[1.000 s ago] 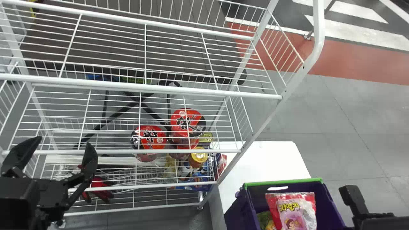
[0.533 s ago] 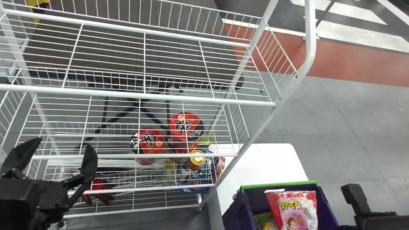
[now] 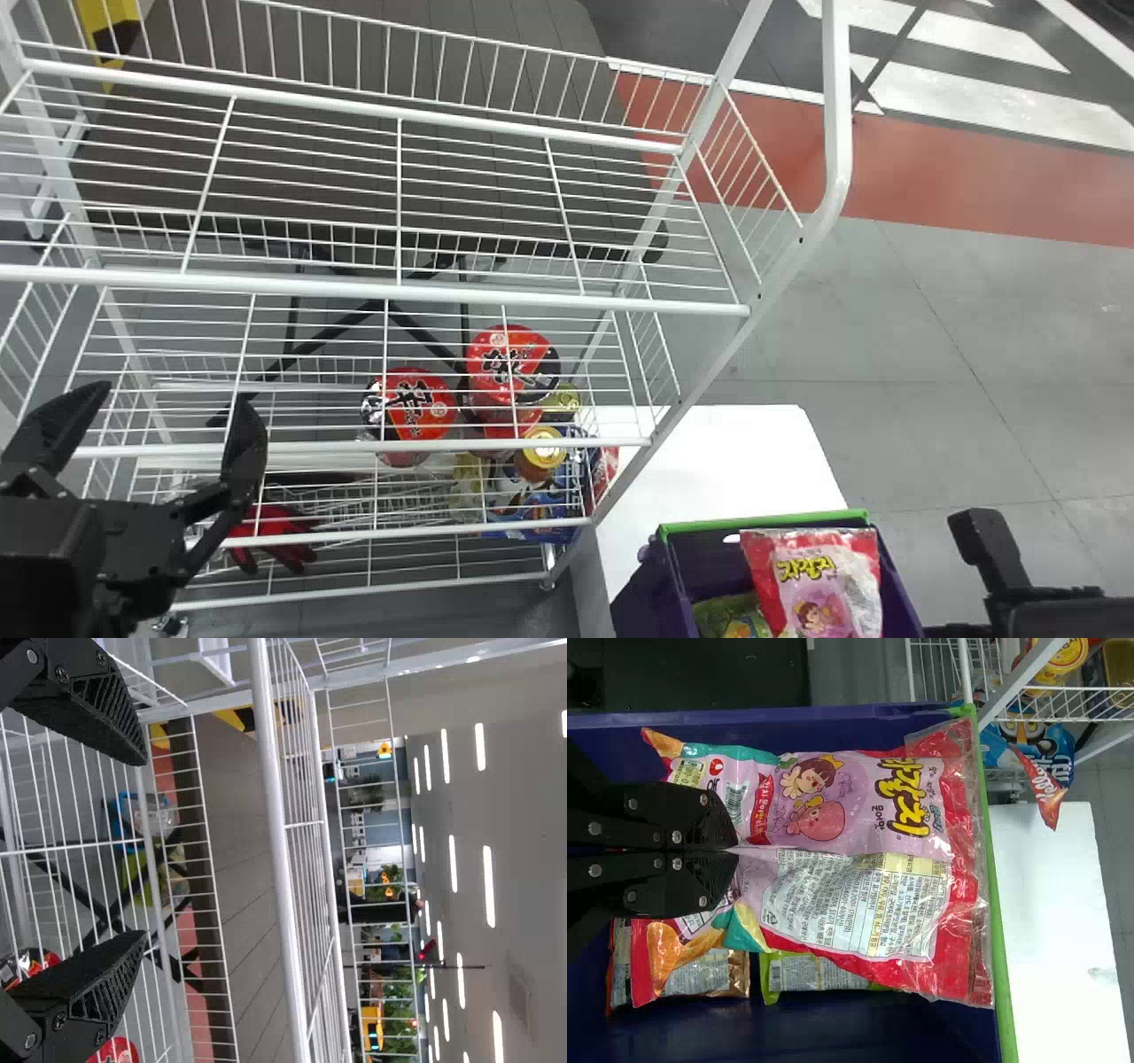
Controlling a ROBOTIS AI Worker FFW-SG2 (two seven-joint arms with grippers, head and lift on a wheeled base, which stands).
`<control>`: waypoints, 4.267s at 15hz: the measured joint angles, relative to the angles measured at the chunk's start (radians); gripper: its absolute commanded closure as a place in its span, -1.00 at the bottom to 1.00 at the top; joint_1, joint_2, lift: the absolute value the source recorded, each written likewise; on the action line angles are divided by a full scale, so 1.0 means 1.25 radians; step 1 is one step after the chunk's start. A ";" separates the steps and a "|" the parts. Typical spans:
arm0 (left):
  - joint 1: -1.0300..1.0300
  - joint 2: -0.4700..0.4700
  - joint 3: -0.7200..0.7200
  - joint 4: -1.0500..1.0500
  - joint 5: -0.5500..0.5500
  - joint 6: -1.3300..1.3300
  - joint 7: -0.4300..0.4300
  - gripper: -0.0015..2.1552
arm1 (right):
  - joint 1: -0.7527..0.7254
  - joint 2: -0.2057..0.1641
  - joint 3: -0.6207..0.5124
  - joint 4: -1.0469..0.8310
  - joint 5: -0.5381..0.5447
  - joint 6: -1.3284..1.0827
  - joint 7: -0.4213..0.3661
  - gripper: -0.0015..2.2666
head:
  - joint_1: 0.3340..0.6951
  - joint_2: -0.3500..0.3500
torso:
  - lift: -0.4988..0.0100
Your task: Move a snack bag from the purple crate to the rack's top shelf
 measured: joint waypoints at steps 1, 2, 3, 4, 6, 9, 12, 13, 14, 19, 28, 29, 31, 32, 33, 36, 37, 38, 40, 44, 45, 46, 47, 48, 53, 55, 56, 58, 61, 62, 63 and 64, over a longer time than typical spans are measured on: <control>0.000 0.000 0.000 0.000 0.000 -0.001 0.001 -0.87 | 0.000 0.000 -0.003 0.000 0.000 -0.001 0.002 0.39 | 1.00 -1.00 | 0.45; 0.000 0.000 0.000 0.001 0.000 -0.001 0.001 -0.87 | 0.001 0.000 -0.007 -0.001 0.000 -0.002 0.003 0.39 | 1.00 -1.00 | 0.47; -0.001 0.000 0.000 0.002 0.000 -0.001 0.001 -0.87 | 0.002 -0.001 -0.010 -0.001 0.000 -0.003 0.003 0.38 | 1.00 -1.00 | 0.49; -0.002 0.000 -0.001 0.003 0.000 -0.001 0.000 -0.87 | 0.003 -0.001 -0.012 -0.001 0.000 -0.005 0.004 0.39 | 1.00 -1.00 | 0.50; -0.004 0.000 -0.002 0.004 0.000 -0.001 0.000 -0.87 | 0.004 -0.001 -0.017 -0.001 0.000 -0.006 0.005 0.39 | 1.00 -1.00 | 0.53; -0.007 0.000 -0.002 0.006 0.001 -0.001 0.000 -0.87 | 0.006 0.000 -0.023 -0.006 0.000 -0.005 0.010 0.39 | 1.00 -1.00 | 0.58; -0.008 0.000 -0.002 0.007 0.002 -0.001 0.000 -0.87 | 0.007 0.001 -0.027 -0.008 0.000 -0.004 0.010 0.39 | 1.00 -1.00 | 0.63; -0.008 0.000 -0.002 0.007 0.002 -0.001 0.000 -0.87 | 0.008 0.001 -0.027 -0.008 0.000 -0.004 0.010 0.39 | 1.00 -1.00 | 0.64; -0.009 0.000 -0.002 0.007 0.002 -0.001 0.000 -0.87 | 0.009 0.001 -0.027 -0.008 0.000 -0.004 0.010 0.38 | 1.00 -1.00 | 0.66; -0.010 0.000 -0.002 0.006 0.002 0.001 -0.003 -0.87 | 0.014 0.000 -0.041 -0.008 -0.001 -0.006 0.014 0.38 | 1.00 -1.00 | 0.74; -0.006 0.003 -0.004 0.002 0.003 0.001 -0.002 -0.87 | 0.017 0.000 -0.044 -0.006 -0.002 -0.013 0.012 0.39 | 1.00 -1.00 | 0.88; -0.005 0.004 -0.003 0.001 0.003 0.000 -0.001 -0.87 | 0.017 0.000 -0.044 -0.004 -0.004 -0.015 0.012 0.39 | 1.00 -1.00 | 0.89; -0.005 0.004 -0.003 0.000 0.004 -0.002 0.000 -0.87 | 0.017 0.000 -0.045 -0.002 -0.005 -0.016 0.012 0.39 | 1.00 -1.00 | 0.93; -0.005 0.004 -0.003 -0.002 0.004 -0.003 0.000 -0.87 | 0.017 -0.001 -0.047 -0.002 -0.006 -0.016 0.012 0.39 | 1.00 -1.00 | 0.94; -0.004 0.004 -0.002 -0.003 0.004 -0.004 0.000 -0.87 | 0.017 -0.003 -0.049 0.000 -0.007 -0.017 0.012 0.39 | 1.00 -1.00 | 0.96; -0.002 0.004 0.003 -0.012 0.010 -0.006 0.000 -0.87 | 0.017 -0.004 -0.049 0.005 -0.007 -0.021 0.012 0.38 | 1.00 -1.00 | 0.99; -0.001 0.004 0.004 -0.015 0.011 -0.006 0.000 -0.87 | 0.017 -0.004 -0.049 0.005 -0.007 -0.022 0.012 0.39 | 1.00 -1.00 | 1.00; 0.000 0.005 0.005 -0.019 0.011 -0.006 0.000 -0.87 | 0.017 -0.004 -0.049 0.005 -0.007 -0.024 0.012 0.39 | 1.00 -1.00 | 1.00; 0.003 0.005 0.006 -0.026 0.012 -0.004 0.000 -0.87 | 0.017 -0.004 -0.049 0.005 -0.008 -0.025 0.012 0.39 | 1.00 -1.00 | 1.00; 0.005 0.005 0.020 -0.032 0.026 -0.003 0.000 -0.87 | 0.021 0.005 -0.058 -0.021 -0.013 0.004 0.061 0.39 | 1.00 -1.00 | 0.96; 0.005 0.004 0.025 -0.033 0.029 -0.003 0.000 -0.87 | 0.032 0.017 -0.075 -0.060 -0.022 0.022 0.086 0.39 | 1.00 -1.00 | 0.96; 0.005 0.004 0.027 -0.033 0.030 -0.002 0.000 -0.87 | 0.044 0.031 -0.095 -0.107 -0.030 0.040 0.112 0.39 | 1.00 -1.00 | 0.96; 0.005 0.004 0.028 -0.032 0.031 -0.001 0.000 -0.87 | 0.061 0.053 -0.124 -0.176 -0.037 0.061 0.146 0.38 | 1.00 -1.00 | 0.96; 0.005 0.004 0.030 -0.031 0.033 -0.001 0.000 -0.87 | 0.074 0.078 -0.156 -0.250 -0.042 0.081 0.180 0.39 | 1.00 -1.00 | 0.96; 0.009 0.004 0.068 -0.031 0.065 0.000 -0.001 -0.87 | 0.086 0.130 -0.323 -0.521 -0.142 0.223 0.231 0.39 | 1.00 -1.00 | 0.96; 0.011 0.005 0.073 -0.031 0.068 0.001 -0.002 -0.87 | 0.075 0.132 -0.378 -0.609 -0.200 0.320 0.231 0.39 | 1.00 -1.00 | 0.96; 0.011 0.004 0.073 -0.031 0.069 0.001 -0.004 -0.87 | 0.063 0.132 -0.389 -0.650 -0.214 0.366 0.231 0.39 | 1.00 -1.00 | 0.96; 0.011 0.002 0.073 -0.030 0.068 0.002 -0.006 -0.87 | 0.025 0.131 -0.394 -0.751 -0.238 0.412 0.231 0.39 | 1.00 -1.00 | 0.96; 0.011 0.001 0.072 -0.029 0.068 0.004 -0.007 -0.87 | -0.042 0.124 -0.375 -0.872 -0.263 0.418 0.231 0.38 | 1.00 -1.00 | 0.96; 0.011 0.001 0.072 -0.027 0.068 0.004 -0.007 -0.87 | -0.075 0.119 -0.356 -0.905 -0.266 0.418 0.231 0.38 | 1.00 -1.00 | 0.96; 0.011 0.001 0.072 -0.024 0.068 0.004 -0.007 -0.87 | -0.105 0.117 -0.328 -0.930 -0.267 0.419 0.231 0.39 | 1.00 -1.00 | 0.96; 0.011 0.001 0.072 -0.022 0.068 0.004 -0.007 -0.87 | -0.128 0.117 -0.295 -0.945 -0.265 0.419 0.231 0.39 | 1.00 -0.92 | 0.96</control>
